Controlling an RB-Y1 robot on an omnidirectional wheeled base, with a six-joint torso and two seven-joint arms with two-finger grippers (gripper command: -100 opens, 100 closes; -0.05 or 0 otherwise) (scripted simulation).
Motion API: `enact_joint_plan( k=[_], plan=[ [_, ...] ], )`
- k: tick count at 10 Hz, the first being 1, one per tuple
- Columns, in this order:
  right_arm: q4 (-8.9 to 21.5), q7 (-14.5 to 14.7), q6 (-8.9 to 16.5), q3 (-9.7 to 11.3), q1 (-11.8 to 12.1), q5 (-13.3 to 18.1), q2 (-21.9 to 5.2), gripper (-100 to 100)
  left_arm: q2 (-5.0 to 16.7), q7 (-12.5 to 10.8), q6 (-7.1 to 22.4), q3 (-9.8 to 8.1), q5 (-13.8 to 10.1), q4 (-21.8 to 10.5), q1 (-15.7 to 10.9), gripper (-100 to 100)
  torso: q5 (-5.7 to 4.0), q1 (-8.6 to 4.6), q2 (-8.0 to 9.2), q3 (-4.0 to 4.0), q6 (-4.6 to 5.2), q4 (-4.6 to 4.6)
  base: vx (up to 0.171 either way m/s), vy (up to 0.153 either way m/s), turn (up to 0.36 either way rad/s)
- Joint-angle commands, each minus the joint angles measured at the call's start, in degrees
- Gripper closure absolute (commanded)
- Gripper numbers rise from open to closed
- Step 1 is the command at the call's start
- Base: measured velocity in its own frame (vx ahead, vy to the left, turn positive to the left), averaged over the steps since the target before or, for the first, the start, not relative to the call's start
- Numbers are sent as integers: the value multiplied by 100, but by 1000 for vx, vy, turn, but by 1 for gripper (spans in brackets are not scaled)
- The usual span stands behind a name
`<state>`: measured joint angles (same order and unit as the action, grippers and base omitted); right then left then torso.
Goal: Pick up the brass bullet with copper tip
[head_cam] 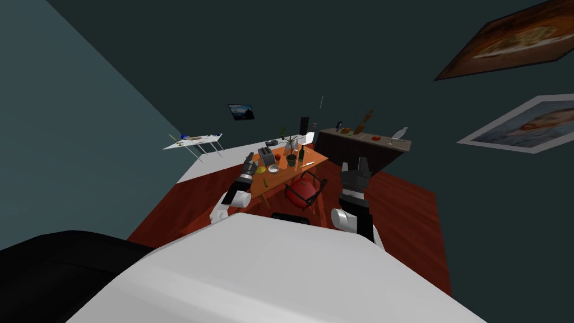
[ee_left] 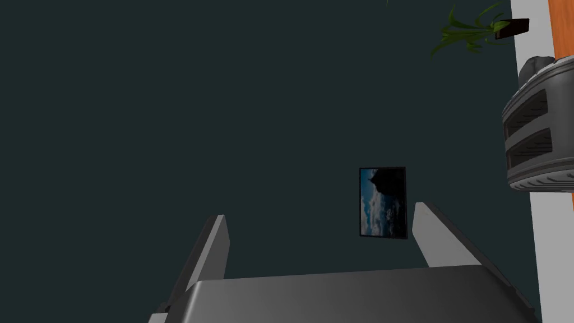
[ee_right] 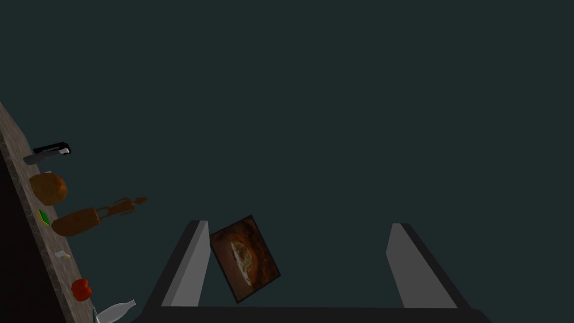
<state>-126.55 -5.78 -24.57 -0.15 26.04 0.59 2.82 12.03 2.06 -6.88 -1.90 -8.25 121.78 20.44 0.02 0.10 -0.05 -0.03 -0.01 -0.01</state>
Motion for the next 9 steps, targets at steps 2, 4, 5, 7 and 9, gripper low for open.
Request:
enact_joint_plan(
  k=[2, 4, 5, 7, 9],
  plan=[
    [0, 0, 0, 0, 0, 0, 0, 0, 143, 153, 305, -14, -121, -160, -95, -100, 0, 1, 0, 0, 2, 0, 8, 26, -64],
    [0, 0, 0, 0, 0, 0, 0, 0, 275, 291, 581, -34, -235, -297, -194, -100, 1, 4, 1, 1, 1, 0, 4, 32, -65],
    [0, 0, 0, 0, 0, 0, 0, 0, 408, 435, 755, -53, -354, -439, -296, -100, 1, 3, 2, 1, 0, 1, 3, 33, -95],
    [0, 0, 0, 0, 0, 0, 0, 0, 543, 582, 1039, -72, -476, -589, -401, -100, 1, 2, 1, 1, 0, 0, 10, 30, -79],
    [0, 0, 0, 0, 0, 0, 0, 0, 678, 733, 1355, -89, -600, -747, -508, -100, 0, 1, 0, 0, -1, 0, 8, 30, -69]
  ],
)
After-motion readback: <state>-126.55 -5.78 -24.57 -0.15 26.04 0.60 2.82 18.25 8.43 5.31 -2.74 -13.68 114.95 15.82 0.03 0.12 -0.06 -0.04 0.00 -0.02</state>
